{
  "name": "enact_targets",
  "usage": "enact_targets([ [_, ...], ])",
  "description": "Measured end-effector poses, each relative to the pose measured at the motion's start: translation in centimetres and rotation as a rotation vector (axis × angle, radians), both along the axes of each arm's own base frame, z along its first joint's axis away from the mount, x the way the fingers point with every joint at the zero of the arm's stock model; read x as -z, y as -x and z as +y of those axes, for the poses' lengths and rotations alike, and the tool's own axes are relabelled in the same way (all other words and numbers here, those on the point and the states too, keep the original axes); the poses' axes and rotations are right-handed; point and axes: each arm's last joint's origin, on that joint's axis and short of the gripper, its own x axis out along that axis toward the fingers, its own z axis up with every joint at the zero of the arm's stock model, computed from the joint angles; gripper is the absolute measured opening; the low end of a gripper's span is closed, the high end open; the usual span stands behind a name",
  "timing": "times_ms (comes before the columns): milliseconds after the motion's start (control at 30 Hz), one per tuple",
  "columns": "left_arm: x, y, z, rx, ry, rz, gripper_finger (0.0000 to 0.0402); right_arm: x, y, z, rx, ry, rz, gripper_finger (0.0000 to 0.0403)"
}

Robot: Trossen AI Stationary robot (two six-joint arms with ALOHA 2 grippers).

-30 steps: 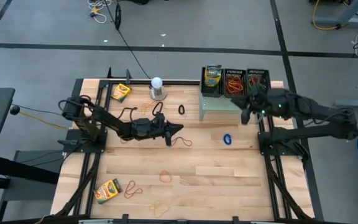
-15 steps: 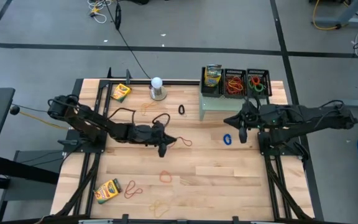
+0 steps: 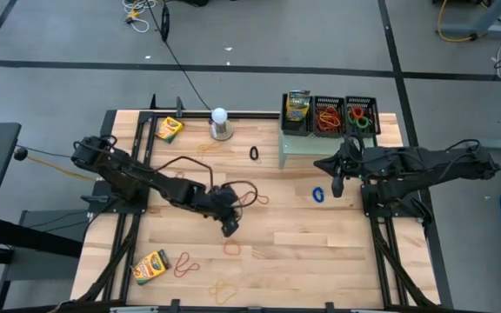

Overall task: Pick & Place Office Desk Supplies
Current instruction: Put the bottom orange rubber band into the middle basket on the shelf

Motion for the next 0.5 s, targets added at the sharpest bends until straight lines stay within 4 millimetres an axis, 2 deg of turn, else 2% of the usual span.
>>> enact_targets([
  [200, 0.9, 1.8, -1.9, 0.066, -0.003, 0.145, 0.0110, 0.4, -0.2, 0.0, -0.001, 0.005, 0.043, 0.0012],
  [333, 1.5, 2.0, -2.8, 0.087, 0.019, 0.173, 0.0128, 0.9, -0.4, 0.1, 0.000, 0.012, 0.086, 0.0013],
  [500, 3.3, 1.9, -3.6, 0.066, 0.045, 0.235, 0.0132, 1.4, -1.0, 0.1, 0.009, 0.021, 0.119, 0.0013],
])
